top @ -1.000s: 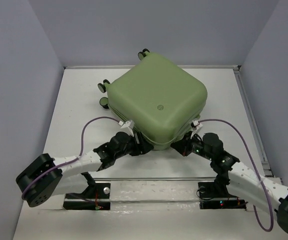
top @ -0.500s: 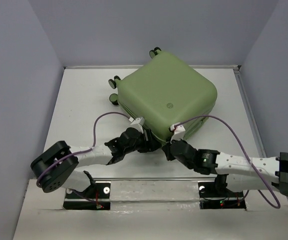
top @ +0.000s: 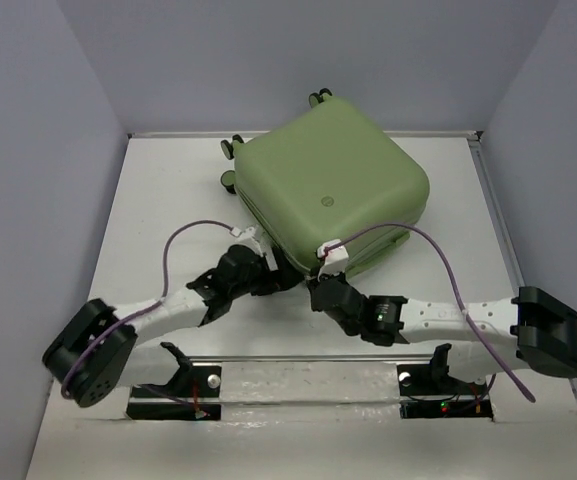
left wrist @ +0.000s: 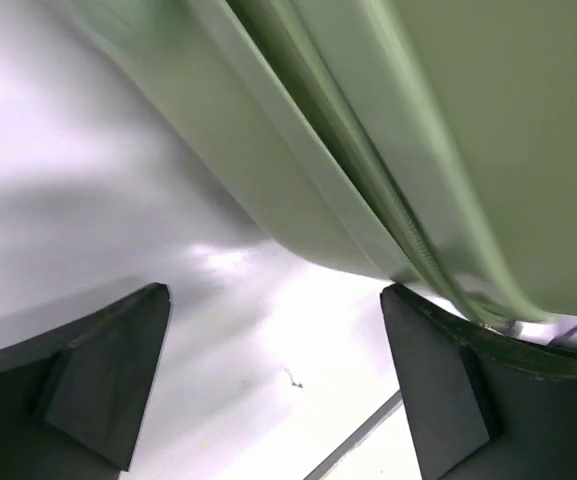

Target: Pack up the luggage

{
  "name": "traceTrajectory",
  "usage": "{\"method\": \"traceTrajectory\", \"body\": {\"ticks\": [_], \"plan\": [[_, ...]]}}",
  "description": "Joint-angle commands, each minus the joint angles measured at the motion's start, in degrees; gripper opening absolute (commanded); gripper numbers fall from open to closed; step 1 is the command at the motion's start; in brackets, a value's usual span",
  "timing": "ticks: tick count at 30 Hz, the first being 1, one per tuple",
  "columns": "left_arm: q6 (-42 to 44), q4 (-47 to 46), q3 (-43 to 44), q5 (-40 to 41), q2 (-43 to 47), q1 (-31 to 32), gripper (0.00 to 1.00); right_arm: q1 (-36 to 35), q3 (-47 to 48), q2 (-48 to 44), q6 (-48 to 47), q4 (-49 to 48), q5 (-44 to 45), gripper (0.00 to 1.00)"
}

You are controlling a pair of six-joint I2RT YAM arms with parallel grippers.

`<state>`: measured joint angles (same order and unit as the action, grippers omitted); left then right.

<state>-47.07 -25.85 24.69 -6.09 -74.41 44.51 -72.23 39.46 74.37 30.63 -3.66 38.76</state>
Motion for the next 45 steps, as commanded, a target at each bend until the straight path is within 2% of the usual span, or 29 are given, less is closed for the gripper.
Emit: {"method": "traceTrajectory", "body": {"ticks": [1, 2, 3, 5, 9, 10, 15, 21, 28, 33, 40, 42, 45], "plan": [[2.4, -1.8, 1.0, -1.0, 16.0, -13.3, 0.99, -3.2, -3.8, -6.4, 4.8, -11.6, -5.9, 0.07], [4.0, 2.7, 3.0, -1.7, 19.6, -15.4, 0.99, -3.2, -4.6, -7.3, 5.1, -10.8, -6.9, 0.07], [5.8, 8.2, 7.8, -5.0, 21.7, -23.0, 0.99, -3.2, -6.7, -9.8, 6.0, -9.4, -8.6, 0.07], [5.9, 9.4, 10.8, -6.6, 21.2, -26.7, 0.99, -3.2, -7.3, -10.7, 6.5, -8.2, -9.6, 0.07], [5.4, 9.7, 18.8, -11.6, 12.7, -32.9, 0.99, -3.2, -8.4, -13.1, 7.2, -5.0, -12.2, 0.07], [5.4, 9.8, 22.2, -11.8, 7.9, -33.5, 0.99, -3.2, -8.7, -13.5, 7.2, -4.4, -13.5, 0.07], [2.9, 8.4, 32.1, -12.2, -4.5, -35.4, 0.99, -3.2, -9.2, -15.1, 7.8, -1.3, -15.7, 0.07], [5.4, 15.2, 46.9, -10.8, -17.3, -35.9, 0.99, -3.2, -9.5, -15.5, 7.7, -1.2, -16.4, 0.07], [3.6, 15.7, 56.1, -12.2, -27.2, -36.2, 0.99, -3.2, -9.7, -15.2, 8.2, -1.3, -17.1, 0.07], [1.1, 12.6, 56.8, -14.4, -30.6, -36.1, 0.99, -3.2, -10.1, -15.1, 8.7, -1.3, -17.0, 0.07], [-2.5, 7.7, 55.6, -15.7, -31.0, -36.1, 0.97, -3.7, -9.1, -14.2, 8.6, -1.3, -17.0, 0.07], [-3.0, 6.7, 55.8, -16.1, -31.1, -36.1, 0.91, -3.7, -8.9, -13.9, 8.5, -1.3, -17.0, 0.07], [-3.4, 5.0, 55.8, -16.3, -31.4, -36.1, 0.65, -3.7, -8.4, -13.6, 8.2, -1.4, -16.7, 0.07]]}}
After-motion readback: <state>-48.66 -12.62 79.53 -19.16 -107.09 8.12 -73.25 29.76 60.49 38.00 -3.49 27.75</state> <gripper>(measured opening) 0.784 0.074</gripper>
